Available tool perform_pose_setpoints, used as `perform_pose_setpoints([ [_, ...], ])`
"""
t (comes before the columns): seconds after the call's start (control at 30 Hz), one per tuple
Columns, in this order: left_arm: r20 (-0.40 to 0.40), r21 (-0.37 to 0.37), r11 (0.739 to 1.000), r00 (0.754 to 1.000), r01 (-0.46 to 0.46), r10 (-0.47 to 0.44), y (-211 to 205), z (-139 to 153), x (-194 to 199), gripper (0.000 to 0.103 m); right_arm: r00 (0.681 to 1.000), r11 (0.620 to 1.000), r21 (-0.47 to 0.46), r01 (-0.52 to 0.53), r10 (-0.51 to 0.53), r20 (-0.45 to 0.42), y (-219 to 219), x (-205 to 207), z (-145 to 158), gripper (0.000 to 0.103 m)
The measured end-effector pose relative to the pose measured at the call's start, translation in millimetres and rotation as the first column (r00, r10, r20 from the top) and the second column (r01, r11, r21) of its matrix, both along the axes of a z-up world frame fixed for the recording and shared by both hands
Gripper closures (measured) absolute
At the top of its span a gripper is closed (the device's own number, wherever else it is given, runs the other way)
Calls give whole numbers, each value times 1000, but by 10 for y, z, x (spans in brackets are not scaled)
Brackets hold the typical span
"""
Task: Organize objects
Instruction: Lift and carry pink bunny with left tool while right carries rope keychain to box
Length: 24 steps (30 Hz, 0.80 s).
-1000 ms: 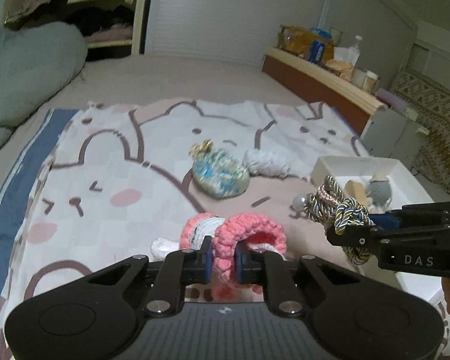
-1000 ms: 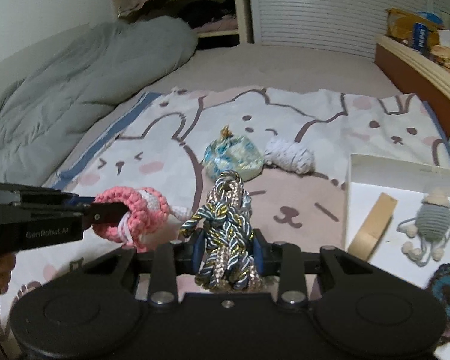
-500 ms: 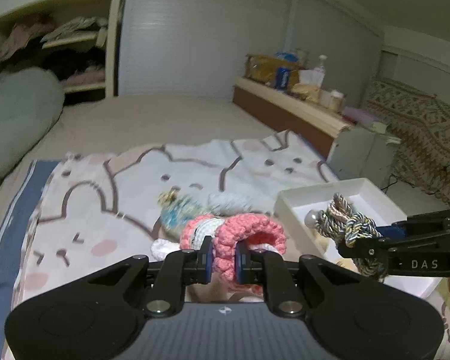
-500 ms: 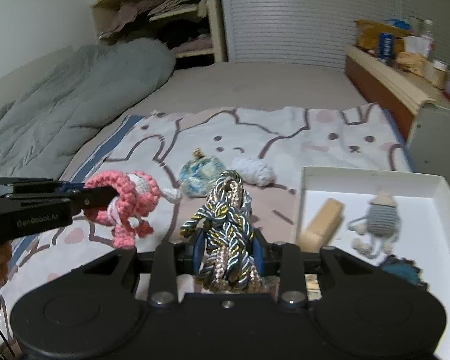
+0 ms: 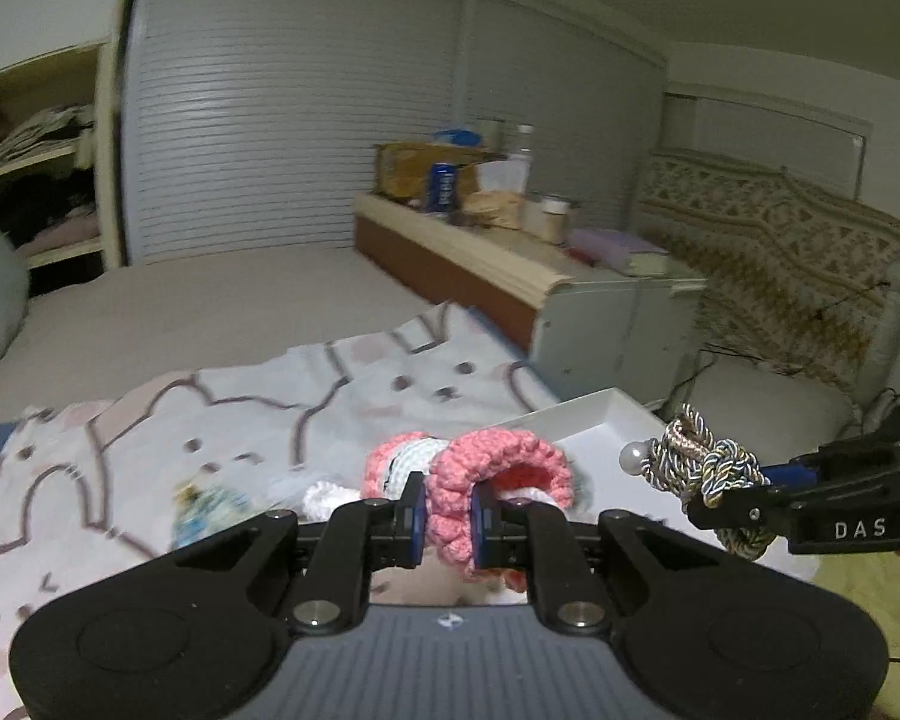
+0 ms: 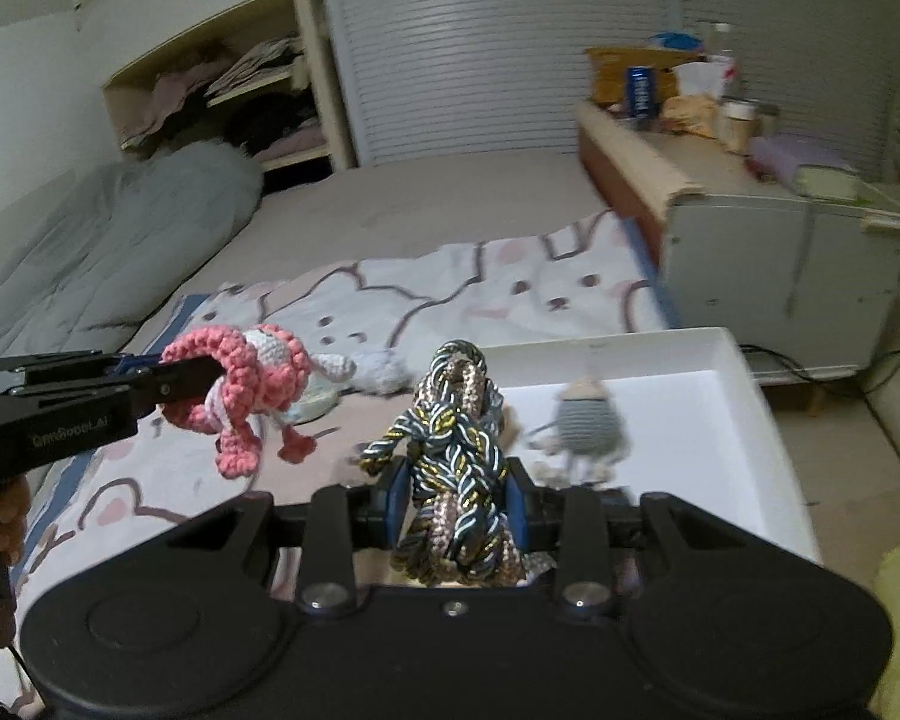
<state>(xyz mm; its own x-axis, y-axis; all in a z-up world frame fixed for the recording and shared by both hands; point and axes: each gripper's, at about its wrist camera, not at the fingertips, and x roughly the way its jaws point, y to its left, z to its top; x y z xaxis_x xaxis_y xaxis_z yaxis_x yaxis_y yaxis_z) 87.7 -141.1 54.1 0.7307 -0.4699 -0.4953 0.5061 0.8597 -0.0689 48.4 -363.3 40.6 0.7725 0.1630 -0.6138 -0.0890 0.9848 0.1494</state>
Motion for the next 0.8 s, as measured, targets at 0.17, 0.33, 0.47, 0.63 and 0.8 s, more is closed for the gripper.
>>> perform_pose_setpoints([
  [0.17,14,14,998,998,57,-58,-490,23,62,88,997,997,15,74,-74,2,-442,-58,-53,69],
  [0.33,22,19,993,993,115,-115,-982,-13,166,88,992,991,32,129,-129,-10,-816,-57,-202,69],
  [0.47,22,41,989,990,141,-142,-1393,-80,261,88,987,986,63,158,-156,-25,-1070,-63,-359,69],
  [0.63,14,66,984,986,163,-164,-1859,-221,379,88,986,983,82,167,-164,-42,-1266,-44,-530,69],
  [0.8,-24,72,980,983,185,-183,-2224,-512,576,88,984,981,83,173,-169,-58,-1368,-27,-672,69],
])
